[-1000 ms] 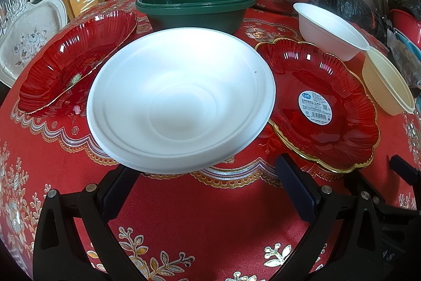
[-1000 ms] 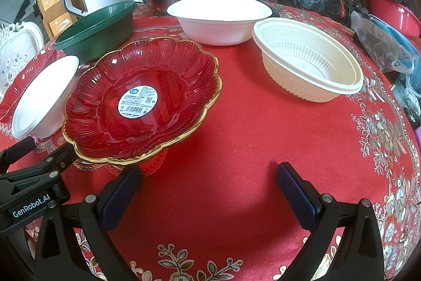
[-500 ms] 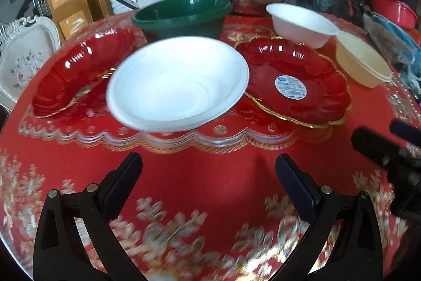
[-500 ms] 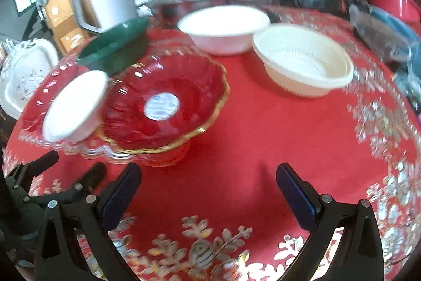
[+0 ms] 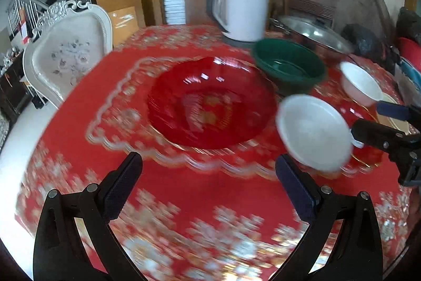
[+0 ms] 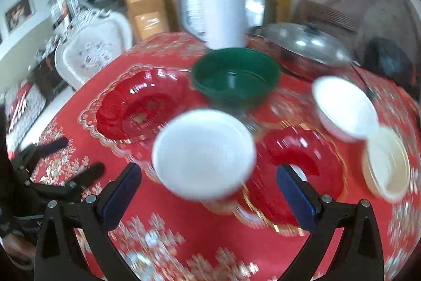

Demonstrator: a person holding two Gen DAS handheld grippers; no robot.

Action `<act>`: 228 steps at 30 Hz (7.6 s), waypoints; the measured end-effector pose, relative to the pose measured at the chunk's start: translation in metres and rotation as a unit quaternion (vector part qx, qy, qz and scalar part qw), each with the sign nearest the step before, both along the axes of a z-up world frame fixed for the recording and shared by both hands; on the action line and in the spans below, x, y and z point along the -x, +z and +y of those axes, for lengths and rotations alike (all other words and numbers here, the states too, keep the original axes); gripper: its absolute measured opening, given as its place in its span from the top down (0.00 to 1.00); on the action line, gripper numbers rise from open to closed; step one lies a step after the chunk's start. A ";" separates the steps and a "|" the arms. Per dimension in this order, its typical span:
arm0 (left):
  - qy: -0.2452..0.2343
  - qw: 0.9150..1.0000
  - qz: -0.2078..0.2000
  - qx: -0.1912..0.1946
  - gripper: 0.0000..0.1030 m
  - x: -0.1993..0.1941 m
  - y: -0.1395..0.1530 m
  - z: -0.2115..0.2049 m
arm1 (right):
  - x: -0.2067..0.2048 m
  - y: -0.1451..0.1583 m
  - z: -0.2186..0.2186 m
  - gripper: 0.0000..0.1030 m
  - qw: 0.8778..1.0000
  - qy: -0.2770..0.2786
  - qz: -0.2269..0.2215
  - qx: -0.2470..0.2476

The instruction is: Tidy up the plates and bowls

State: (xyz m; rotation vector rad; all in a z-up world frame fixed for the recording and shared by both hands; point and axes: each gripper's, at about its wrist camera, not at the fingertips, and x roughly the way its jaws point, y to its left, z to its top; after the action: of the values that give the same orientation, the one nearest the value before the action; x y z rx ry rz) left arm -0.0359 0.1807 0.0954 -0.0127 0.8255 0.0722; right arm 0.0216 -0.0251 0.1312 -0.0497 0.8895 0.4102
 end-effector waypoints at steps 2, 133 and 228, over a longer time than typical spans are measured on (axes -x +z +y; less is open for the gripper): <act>0.011 1.000 0.005 -0.001 0.01 -0.010 0.002 0.019 | -0.021 -0.001 0.018 0.01 1.000 0.020 0.013 0.000; 0.067 0.996 -0.059 -0.021 0.43 0.044 0.013 0.056 | 0.027 -0.036 0.103 0.50 0.989 0.115 0.084 -0.042; -0.136 0.983 0.125 0.014 0.69 -0.127 -0.066 -0.213 | -0.038 -0.089 -0.167 0.44 0.982 -0.131 0.116 -0.075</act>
State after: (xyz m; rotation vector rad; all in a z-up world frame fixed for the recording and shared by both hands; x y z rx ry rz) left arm 0.0914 -0.0320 0.0296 0.0841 1.0717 -0.2005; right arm 0.0591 -0.1919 0.0423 0.2551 1.0763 0.2382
